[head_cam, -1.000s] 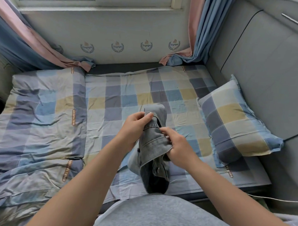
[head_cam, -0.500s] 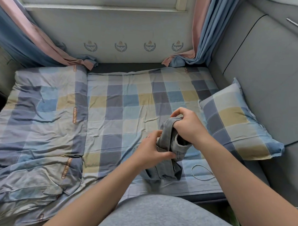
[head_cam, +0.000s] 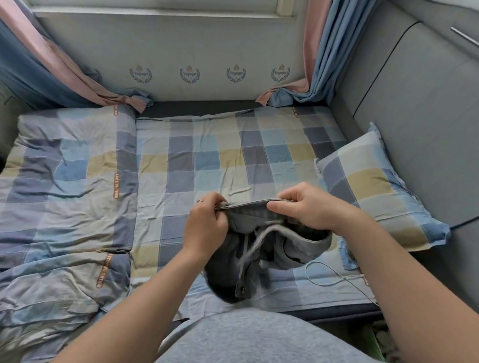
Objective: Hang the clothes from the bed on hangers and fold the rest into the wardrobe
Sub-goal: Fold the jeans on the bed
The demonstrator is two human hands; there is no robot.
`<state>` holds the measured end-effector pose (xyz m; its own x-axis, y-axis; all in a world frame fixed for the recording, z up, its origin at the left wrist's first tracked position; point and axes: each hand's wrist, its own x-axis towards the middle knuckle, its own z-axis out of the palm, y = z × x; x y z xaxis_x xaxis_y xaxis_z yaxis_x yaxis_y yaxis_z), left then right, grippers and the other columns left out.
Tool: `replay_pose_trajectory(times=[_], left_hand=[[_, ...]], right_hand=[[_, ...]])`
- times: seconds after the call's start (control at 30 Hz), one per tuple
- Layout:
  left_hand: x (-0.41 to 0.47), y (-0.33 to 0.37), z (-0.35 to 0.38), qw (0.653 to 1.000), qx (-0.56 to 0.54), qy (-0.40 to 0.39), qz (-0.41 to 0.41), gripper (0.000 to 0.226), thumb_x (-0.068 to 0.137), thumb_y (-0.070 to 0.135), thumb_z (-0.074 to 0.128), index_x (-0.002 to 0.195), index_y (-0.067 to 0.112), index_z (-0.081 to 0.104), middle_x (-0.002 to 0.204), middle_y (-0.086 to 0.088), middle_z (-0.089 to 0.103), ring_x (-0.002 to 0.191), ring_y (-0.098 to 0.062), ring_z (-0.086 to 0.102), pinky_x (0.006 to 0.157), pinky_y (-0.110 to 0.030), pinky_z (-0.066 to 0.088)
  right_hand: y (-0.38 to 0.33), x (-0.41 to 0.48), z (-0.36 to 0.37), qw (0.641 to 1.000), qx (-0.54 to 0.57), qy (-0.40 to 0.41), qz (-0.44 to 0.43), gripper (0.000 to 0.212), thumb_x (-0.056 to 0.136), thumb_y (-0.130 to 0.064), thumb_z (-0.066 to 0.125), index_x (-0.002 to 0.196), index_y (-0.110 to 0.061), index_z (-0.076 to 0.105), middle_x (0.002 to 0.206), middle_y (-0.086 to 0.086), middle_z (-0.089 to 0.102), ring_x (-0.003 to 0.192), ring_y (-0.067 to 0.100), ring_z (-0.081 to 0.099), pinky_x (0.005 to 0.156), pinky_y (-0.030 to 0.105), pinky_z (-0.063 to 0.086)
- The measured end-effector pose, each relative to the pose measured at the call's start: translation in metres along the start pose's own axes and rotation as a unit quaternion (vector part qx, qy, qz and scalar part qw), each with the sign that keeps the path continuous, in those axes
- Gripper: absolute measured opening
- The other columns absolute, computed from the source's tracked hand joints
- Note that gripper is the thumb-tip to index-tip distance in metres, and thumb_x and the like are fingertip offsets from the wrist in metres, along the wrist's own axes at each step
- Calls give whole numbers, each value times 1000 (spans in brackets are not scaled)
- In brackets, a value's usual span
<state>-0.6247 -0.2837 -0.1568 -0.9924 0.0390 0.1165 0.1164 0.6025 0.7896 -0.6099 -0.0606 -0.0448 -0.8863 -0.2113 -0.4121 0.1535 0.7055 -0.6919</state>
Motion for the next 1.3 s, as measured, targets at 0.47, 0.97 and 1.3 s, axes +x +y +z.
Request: replay_pose_trajectory(times=[0.47, 0.97, 1.3], left_hand=[[-20, -112, -27, 955, 245, -32, -164, 23, 86, -2, 50, 91, 18, 59, 104, -8, 63, 97, -32, 59, 66, -35, 40], [-16, -145, -54, 938, 216, 27, -271, 23, 85, -2, 53, 92, 18, 63, 104, -11, 65, 96, -33, 59, 73, -34, 39], [-6, -156, -51, 726, -318, 190, -579, 30, 98, -8, 34, 115, 6, 55, 84, -19, 58, 60, -28, 60, 57, -42, 57]], right_hand=[[45, -8, -15, 998, 51, 38, -11, 13, 82, -2, 76, 82, -13, 70, 75, 8, 62, 69, 16, 54, 69, 28, 43], [174, 5, 60, 901, -285, 253, 206, 15, 90, -9, 57, 88, -24, 51, 109, 5, 48, 98, 29, 49, 80, 42, 48], [183, 9, 65, 890, 118, 253, 360, 55, 93, 2, 35, 138, -28, 46, 103, 17, 59, 63, 28, 62, 45, 29, 51]])
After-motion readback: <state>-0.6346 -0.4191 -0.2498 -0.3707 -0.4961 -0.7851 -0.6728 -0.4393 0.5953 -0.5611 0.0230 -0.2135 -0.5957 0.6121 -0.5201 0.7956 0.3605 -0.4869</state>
